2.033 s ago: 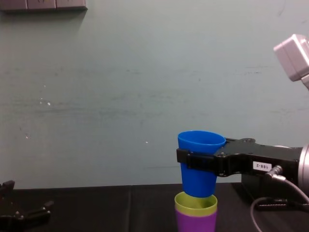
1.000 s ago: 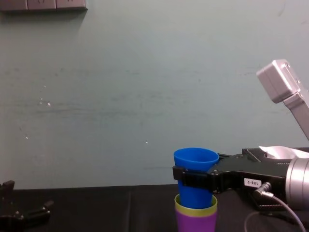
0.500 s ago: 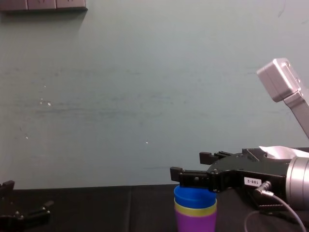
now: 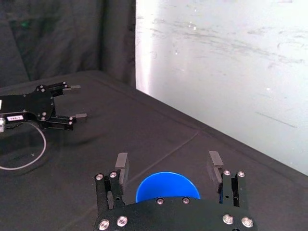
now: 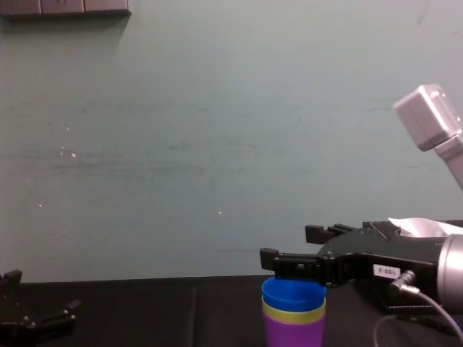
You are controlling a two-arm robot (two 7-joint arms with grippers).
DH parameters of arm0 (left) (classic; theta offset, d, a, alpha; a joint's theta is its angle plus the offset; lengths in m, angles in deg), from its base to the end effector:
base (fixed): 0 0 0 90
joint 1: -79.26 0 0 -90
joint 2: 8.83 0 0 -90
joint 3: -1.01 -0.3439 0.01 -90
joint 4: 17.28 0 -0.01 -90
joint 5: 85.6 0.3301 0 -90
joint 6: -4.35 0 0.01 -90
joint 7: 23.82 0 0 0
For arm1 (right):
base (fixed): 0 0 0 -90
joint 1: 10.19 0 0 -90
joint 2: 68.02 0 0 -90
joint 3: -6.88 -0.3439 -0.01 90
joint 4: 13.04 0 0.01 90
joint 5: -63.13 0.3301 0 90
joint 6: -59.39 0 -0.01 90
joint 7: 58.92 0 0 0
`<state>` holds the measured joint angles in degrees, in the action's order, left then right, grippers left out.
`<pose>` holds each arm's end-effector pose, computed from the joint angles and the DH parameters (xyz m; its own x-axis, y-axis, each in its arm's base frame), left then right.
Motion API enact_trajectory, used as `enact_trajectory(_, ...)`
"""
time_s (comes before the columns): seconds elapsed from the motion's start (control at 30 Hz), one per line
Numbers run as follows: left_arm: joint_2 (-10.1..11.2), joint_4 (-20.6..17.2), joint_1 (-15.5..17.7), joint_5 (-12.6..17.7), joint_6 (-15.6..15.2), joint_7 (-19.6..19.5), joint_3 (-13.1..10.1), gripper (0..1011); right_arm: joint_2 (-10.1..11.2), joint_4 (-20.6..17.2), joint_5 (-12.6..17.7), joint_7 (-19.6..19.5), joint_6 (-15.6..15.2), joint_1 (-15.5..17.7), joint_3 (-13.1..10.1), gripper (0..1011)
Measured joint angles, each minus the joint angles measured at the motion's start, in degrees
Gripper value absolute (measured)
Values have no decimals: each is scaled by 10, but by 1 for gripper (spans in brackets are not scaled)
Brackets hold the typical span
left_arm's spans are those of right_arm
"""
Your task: Stack the three plastic cups sequentially using one hand.
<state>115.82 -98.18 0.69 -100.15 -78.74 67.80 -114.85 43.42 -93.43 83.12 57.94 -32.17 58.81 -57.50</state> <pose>0.3870 0.1077 -0.3498 0.2922 0.8803 0.3738 -0.9553 0.2873 0.0702 0.4457 -0.0118 -0.2967 0.7201 -0.6838 0.1181 0.6925 0.7191 -0.0586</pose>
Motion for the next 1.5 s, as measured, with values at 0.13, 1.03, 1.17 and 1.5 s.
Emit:
enact_trajectory(0.13, 0, 0, 0, 0, 0, 0, 0, 1011, 7, -18, -2, -10, 2, 14, -8, 1003)
enact_trajectory(1.03, 0, 0, 0, 0, 0, 0, 0, 1011, 0, -134, -103, -224, 35, 199, -118, 1003)
enact_trajectory(1.17, 0, 0, 0, 0, 0, 0, 0, 1011, -12, -128, -125, -249, 39, 209, -125, 1003)
enact_trajectory(1.5, 0, 0, 0, 0, 0, 0, 0, 1011, -21, -121, -143, -261, 41, 211, -130, 1003)
